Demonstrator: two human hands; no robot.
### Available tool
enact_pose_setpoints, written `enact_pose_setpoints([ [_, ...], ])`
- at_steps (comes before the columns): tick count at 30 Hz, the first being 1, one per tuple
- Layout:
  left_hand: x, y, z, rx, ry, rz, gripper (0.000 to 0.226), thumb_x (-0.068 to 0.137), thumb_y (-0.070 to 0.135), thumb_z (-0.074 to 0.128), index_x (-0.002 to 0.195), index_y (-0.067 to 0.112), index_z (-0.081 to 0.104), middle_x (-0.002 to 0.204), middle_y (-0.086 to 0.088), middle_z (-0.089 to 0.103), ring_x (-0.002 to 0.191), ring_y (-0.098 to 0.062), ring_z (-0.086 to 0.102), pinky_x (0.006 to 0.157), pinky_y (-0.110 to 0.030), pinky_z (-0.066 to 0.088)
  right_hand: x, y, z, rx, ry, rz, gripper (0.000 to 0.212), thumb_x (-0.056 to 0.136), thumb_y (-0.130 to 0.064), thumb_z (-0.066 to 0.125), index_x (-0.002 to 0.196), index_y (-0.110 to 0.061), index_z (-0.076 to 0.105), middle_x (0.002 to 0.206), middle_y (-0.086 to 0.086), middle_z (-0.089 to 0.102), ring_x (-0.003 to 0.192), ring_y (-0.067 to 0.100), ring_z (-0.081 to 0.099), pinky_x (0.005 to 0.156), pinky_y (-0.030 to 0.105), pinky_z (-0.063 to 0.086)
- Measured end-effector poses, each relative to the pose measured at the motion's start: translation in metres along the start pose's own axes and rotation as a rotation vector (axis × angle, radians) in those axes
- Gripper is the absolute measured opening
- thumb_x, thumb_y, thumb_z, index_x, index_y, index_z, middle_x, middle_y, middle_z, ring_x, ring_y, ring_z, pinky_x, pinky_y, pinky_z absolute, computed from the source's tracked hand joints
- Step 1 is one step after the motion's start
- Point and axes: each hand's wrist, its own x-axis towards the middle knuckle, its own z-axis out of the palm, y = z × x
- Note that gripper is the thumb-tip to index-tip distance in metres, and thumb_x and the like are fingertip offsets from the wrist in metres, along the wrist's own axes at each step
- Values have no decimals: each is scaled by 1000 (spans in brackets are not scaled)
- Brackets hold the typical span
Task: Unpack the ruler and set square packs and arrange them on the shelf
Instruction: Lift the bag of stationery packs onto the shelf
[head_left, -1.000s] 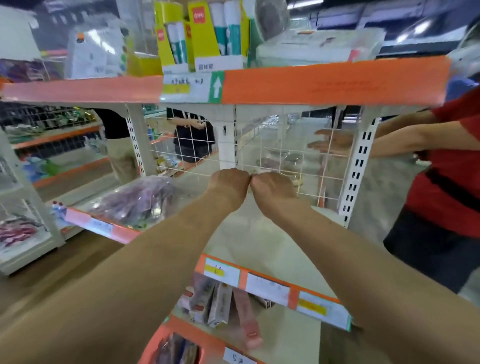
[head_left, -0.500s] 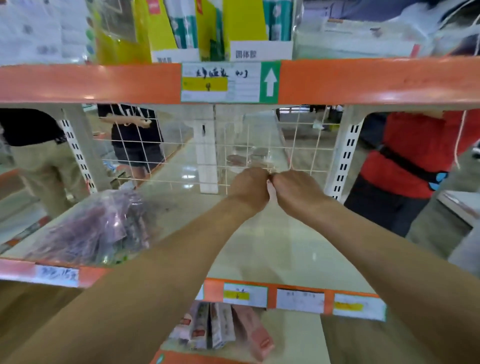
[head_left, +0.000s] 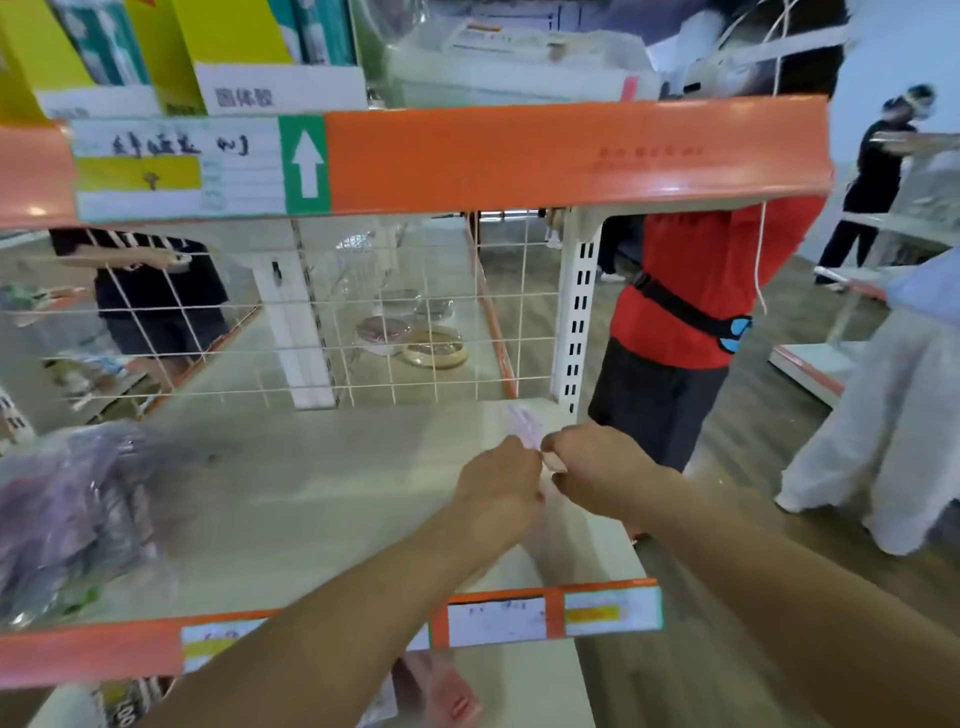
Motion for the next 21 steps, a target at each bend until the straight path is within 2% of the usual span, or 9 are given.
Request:
enact_pose_setpoints([
  [4, -10, 1, -7, -64, -93, 93, 27, 90, 25, 56, 115, 16, 58, 114, -11, 55, 105, -29, 56, 79, -31, 43, -2, -1, 4, 81, -127, -38, 33, 89, -32, 59, 119, -16, 58, 114, 5, 62, 100, 23, 59, 78, 29, 48],
  [8, -4, -9, -10, -140, -206, 59, 29, 93, 28, 55, 116, 12, 59, 114, -12, 58, 108, -27, 55, 80, -32, 43, 2, -2, -9, 175, -300, 4, 42, 91, -37, 57, 125, -13, 57, 121, 7, 60, 108, 22, 57, 84, 27, 45],
  [9, -1, -11, -9, -132, -209, 34, 32, 92, 26, 56, 119, 10, 59, 115, -12, 58, 110, -28, 55, 83, -32, 44, 4, -2, -12, 161, -345, 15, 42, 92, -38, 56, 125, -13, 58, 119, 7, 61, 104, 21, 57, 82, 26, 45],
  [13, 8, -10, -5, -141, -190, -52, 44, 90, 25, 59, 128, 3, 54, 129, -14, 56, 117, -29, 54, 96, -34, 45, 16, -12, -16, 63, -487, 36, 36, 93, -41, 53, 108, -10, 61, 79, 1, 54, 74, 18, 51, 62, 22, 39],
  [15, 9, -8, -6, -143, -170, -53, 45, 90, 23, 58, 131, 6, 53, 132, -13, 55, 118, -29, 54, 98, -34, 44, 23, -18, -14, 29, -499, 20, 46, 89, -43, 58, 122, -10, 56, 74, 0, 48, 79, 20, 51, 70, 24, 44],
  [17, 9, -13, -10, -139, -126, -60, 44, 91, 21, 55, 133, 8, 51, 135, -11, 53, 123, -28, 51, 101, -35, 42, 28, -21, -16, -12, -457, -8, 60, 87, -38, 58, 136, -7, 41, 77, 4, 47, 84, 23, 51, 83, 29, 47],
  [18, 8, -18, -13, -125, -89, -68, 43, 93, 21, 51, 135, 9, 49, 138, -10, 50, 126, -27, 48, 103, -35, 40, 31, -23, -19, -27, -417, -19, 52, 90, -30, 54, 134, -5, 42, 79, 6, 48, 84, 24, 51, 82, 29, 46],
  [20, 5, -34, -19, -65, -6, -111, 43, 94, 21, 47, 137, 13, 47, 141, -8, 46, 129, -27, 44, 105, -35, 37, 36, -29, -27, -15, -290, -49, 28, 92, -15, 46, 116, -6, 57, 91, 7, 59, 85, 23, 55, 74, 28, 44],
  [21, 4, -43, -21, -30, 24, -141, 44, 94, 20, 47, 137, 14, 45, 141, -8, 45, 130, -27, 42, 105, -35, 37, 38, -33, -31, 15, -221, -71, 24, 91, -12, 46, 108, -8, 62, 96, 7, 62, 85, 23, 57, 71, 27, 44],
])
